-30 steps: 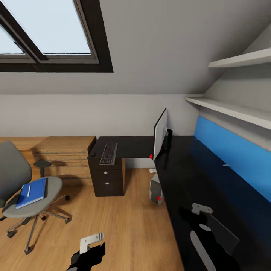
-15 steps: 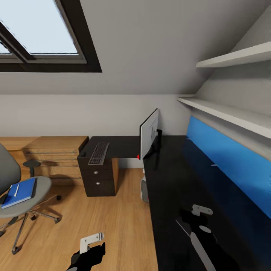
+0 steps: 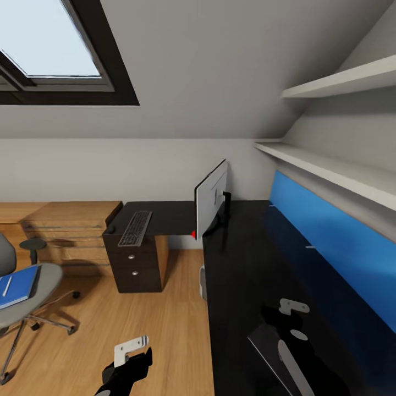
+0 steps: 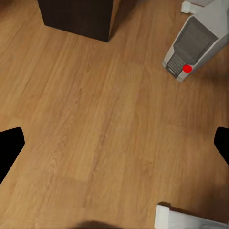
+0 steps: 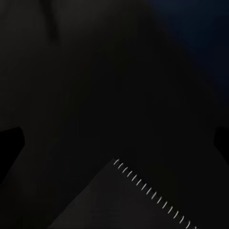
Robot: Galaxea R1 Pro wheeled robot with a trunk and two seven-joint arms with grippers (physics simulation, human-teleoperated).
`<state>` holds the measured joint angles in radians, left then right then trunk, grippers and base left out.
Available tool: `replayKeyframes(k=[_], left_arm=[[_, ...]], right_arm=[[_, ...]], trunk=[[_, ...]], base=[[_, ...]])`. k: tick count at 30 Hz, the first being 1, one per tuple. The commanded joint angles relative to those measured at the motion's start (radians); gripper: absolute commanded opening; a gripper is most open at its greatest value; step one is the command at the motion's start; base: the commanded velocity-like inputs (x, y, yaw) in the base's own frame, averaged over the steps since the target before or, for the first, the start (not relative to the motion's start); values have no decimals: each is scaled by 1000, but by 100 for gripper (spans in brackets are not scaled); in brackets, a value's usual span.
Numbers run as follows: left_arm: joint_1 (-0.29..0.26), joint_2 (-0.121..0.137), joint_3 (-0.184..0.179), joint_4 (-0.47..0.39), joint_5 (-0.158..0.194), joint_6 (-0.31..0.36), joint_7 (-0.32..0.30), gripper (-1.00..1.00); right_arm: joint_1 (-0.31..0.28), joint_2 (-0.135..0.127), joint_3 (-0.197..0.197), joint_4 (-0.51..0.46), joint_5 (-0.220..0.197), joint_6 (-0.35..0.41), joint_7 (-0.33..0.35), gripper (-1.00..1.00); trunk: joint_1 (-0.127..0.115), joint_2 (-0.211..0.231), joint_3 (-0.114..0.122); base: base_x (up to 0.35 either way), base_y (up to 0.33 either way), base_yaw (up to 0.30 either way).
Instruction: In the bedroom, organize the workspace by keeping the computer under the desk, ensuring the monitor is on the desk, placing the keyboard on the desk next to the monitor, placing the mouse on the desk next to the keyboard, moving the folder from the swivel chair onto the desk next to the mouse, stacking the notebook on top of the folder with the pen on top of the notebook, and positioning the swivel chair next to the desk.
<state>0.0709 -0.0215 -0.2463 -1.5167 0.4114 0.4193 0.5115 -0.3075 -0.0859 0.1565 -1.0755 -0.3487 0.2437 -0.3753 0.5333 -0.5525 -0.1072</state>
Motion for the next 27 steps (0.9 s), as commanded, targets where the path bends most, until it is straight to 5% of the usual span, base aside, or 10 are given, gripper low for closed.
replayKeyframes(k=[1,14,21,24,25,27], left_arm=[[0,0,0,-2,9,0,8,100],[0,2,12,-5,11,-10,9,100],[0,2,26,-12,12,-9,7,100],[0,2,28,-19,12,-9,7,100],[0,2,28,-23,12,-8,7,100],[0,1,28,-23,12,-8,7,100]], right_arm=[[-1,-1,4,-2,-7,4,-8,100],[-1,0,10,20,4,-31,-5,100],[-10,1,21,135,29,-71,16,100],[-67,1,22,249,35,-106,67,100],[-166,0,22,395,37,-147,119,100],[-216,-1,22,483,38,-166,140,100]], trunk=[[1,-2,-2],[1,-2,-2],[1,-2,-2],[1,-2,-2],[1,-2,-2],[1,-2,-2]], base=[[314,-6,0],[206,-2,0],[17,0,0],[4,0,0],[1,0,0],[1,0,0]])
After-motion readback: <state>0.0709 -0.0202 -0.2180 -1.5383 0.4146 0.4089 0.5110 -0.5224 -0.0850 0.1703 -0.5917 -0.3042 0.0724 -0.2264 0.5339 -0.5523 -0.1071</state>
